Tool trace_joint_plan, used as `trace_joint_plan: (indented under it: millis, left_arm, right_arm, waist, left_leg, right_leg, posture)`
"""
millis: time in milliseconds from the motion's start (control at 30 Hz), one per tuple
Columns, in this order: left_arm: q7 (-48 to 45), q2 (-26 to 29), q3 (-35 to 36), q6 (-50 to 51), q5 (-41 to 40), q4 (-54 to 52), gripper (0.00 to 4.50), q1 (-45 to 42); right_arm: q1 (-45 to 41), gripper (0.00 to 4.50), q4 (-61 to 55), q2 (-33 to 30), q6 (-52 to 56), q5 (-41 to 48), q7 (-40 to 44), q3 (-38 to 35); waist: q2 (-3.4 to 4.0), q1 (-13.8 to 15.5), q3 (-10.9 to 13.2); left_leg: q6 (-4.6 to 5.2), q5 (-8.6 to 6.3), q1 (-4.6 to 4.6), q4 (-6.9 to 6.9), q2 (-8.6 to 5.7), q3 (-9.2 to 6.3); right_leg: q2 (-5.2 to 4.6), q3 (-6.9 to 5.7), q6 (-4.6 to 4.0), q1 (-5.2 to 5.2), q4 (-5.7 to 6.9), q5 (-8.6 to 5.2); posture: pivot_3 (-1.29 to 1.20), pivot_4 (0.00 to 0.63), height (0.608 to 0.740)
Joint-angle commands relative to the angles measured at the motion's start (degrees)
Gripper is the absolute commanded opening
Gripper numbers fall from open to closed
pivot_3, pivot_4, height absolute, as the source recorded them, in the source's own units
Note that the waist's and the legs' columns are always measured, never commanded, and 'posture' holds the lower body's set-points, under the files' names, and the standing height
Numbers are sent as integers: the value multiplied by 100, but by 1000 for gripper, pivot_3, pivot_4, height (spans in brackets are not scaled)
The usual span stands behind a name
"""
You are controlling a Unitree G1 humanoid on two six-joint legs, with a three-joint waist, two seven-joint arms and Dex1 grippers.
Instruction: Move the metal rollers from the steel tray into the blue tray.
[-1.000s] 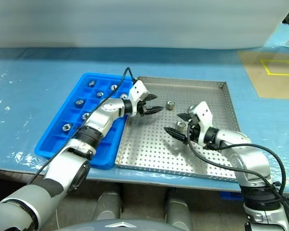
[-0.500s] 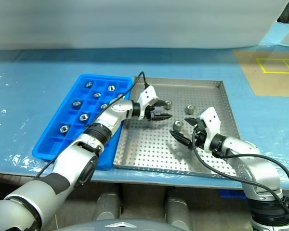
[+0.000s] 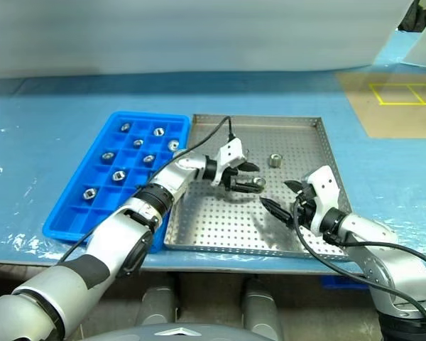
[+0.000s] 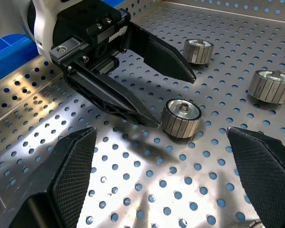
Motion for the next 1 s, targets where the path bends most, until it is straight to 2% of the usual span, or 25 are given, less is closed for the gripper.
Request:
trace_joint_plan:
  millis: [33, 633, 700, 800, 1000]
  left_arm:
    - [146, -61, -81, 25, 197, 162, 3243, -288]
    - [756, -441, -390, 71, 985, 762, 3243, -664]
    - [861, -449, -453, 27, 1098, 794, 2859, -664]
    - [932, -434, -542, -91, 1234, 816, 1986, -644]
    - [917, -411, -549, -212, 1316, 804, 1880, -605]
  right_arm:
    - [57, 4500, -322, -44, -12, 150, -68, -217]
    - [10, 4500, -331, -34, -48, 232, -174, -116]
    - [5, 4500, -330, -32, -54, 240, -174, -110]
    - [-29, 4500, -313, -27, -61, 250, -173, -106]
    - [-70, 4500, -274, -21, -87, 246, -156, -80]
  waist:
    - [0, -43, 0]
    - [0, -87, 0]
    - [0, -87, 0]
    - [0, -86, 0]
    - [0, -86, 0]
  left_leg:
    - [1, 0, 0, 0, -2, 0]
    - [16, -10, -2, 0, -12, 1]
    - [17, -10, -2, 0, -13, 1]
    - [18, -10, -3, 0, -13, 1]
    - [20, -12, -1, 1, -15, 1]
  right_leg:
    - [0, 0, 0, 1, -1, 0]
    - [-3, -1, 3, 4, -11, -2]
    - [-3, -1, 3, 4, -12, -2]
    - [-3, -1, 3, 4, -13, -1]
    - [-6, -1, 3, 8, -14, -2]
  posture:
    - [-354, 150, 740]
    - [-345, 150, 740]
    - [-343, 150, 740]
    - [-341, 150, 740]
    - [-339, 150, 740]
